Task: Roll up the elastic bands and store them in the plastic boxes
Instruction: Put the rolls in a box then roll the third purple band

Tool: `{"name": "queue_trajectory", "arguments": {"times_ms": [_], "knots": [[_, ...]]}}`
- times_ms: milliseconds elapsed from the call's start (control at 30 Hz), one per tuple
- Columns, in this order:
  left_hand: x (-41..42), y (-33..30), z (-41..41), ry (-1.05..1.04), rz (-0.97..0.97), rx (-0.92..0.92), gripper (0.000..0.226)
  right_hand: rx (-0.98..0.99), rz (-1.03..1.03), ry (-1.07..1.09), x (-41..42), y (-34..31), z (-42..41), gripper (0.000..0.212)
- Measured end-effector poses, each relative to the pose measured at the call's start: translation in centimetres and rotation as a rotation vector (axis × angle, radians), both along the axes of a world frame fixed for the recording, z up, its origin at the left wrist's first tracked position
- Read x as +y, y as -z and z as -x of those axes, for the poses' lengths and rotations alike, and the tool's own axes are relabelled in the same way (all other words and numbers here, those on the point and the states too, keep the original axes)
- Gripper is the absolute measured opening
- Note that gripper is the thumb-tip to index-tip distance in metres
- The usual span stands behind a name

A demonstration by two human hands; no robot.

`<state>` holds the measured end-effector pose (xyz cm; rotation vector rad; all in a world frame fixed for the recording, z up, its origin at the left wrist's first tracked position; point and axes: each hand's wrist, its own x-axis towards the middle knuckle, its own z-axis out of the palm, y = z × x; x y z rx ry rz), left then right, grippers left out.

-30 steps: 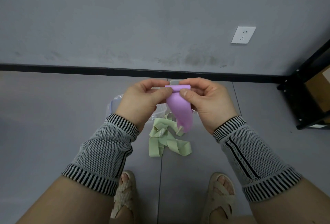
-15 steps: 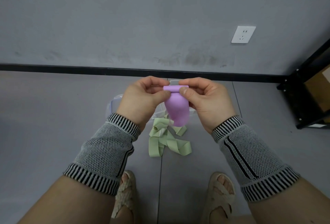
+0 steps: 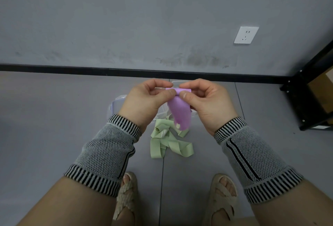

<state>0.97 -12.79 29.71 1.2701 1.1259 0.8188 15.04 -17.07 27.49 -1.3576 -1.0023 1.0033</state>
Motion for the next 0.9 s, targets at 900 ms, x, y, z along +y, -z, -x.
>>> {"name": "queue_trajectory", "arguments": {"times_ms": [900], "knots": [[0.13, 0.26, 0.12, -0.041, -0.017, 0.035, 0.011, 0.020, -0.028, 0.032, 0.16, 0.09, 0.15, 0.027]]}}
